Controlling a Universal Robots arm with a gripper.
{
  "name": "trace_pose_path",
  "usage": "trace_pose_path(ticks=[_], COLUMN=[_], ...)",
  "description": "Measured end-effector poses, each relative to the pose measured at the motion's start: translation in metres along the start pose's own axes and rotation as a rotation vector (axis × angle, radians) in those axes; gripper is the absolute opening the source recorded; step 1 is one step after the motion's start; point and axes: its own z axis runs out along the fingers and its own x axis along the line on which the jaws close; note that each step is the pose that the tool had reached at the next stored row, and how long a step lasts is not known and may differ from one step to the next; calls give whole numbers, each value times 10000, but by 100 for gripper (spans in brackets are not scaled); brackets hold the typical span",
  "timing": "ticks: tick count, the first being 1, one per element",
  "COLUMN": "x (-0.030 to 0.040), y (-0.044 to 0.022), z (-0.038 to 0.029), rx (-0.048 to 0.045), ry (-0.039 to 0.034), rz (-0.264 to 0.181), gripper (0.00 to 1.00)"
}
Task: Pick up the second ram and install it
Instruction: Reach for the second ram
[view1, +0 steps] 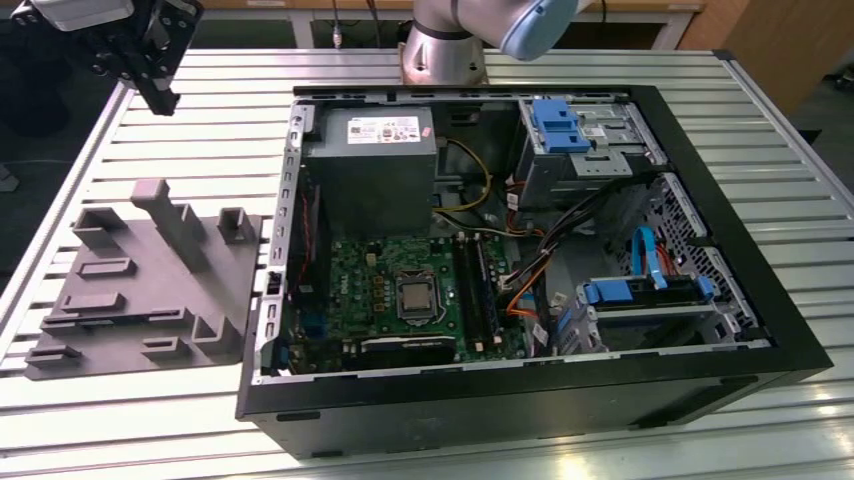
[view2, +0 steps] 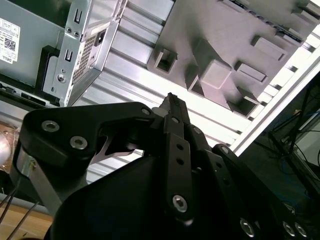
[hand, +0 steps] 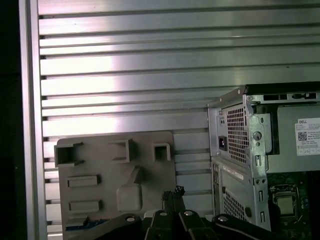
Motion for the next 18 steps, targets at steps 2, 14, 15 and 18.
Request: trace_pose_path(ticks=[2, 14, 15, 18], x=[16, 115, 123, 145], y=[-1, -9, -9, -11], z=[0, -3, -3, -1], rx=[0, 0, 0, 0], ry=[0, -1, 0, 0], rz=[1, 0, 0, 0], gripper=[11, 11, 11, 11])
